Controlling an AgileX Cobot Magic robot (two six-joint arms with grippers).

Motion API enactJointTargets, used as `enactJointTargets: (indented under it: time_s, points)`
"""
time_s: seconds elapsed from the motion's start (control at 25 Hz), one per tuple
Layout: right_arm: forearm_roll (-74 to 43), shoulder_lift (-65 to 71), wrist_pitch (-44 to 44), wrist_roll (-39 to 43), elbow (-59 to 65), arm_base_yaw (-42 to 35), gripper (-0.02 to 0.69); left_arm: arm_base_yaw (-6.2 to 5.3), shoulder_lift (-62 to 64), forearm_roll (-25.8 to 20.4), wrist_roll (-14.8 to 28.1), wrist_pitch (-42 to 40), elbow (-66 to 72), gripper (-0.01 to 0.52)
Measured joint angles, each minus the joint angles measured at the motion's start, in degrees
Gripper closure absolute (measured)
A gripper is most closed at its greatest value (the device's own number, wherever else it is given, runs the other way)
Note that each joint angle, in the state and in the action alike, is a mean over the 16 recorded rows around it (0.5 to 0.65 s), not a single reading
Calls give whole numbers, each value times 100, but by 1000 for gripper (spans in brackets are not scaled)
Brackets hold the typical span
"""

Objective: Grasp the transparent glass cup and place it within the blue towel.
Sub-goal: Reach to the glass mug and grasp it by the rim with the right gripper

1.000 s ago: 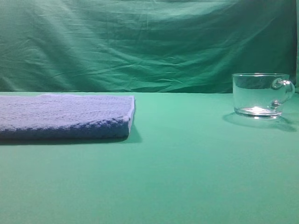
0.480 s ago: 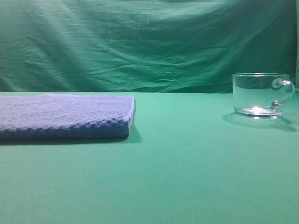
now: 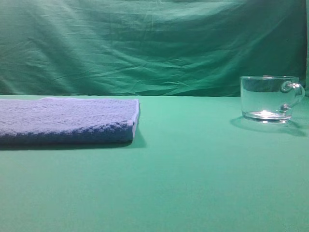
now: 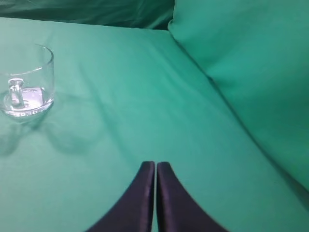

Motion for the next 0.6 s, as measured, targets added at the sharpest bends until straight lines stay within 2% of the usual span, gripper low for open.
enactJointTargets:
  time_s: [0.16, 0.32, 0.6]
  points:
    - [-203, 8, -750, 399, -22, 0, 665, 0, 0, 0, 0, 0, 0, 514]
    - [-585, 152, -1502, 1128, -177, 0, 665, 0, 0, 0, 0, 0, 0, 514]
    - [-2305, 1096, -2299, 2875, -736, 33, 665, 0, 0, 0, 0, 0, 0, 514]
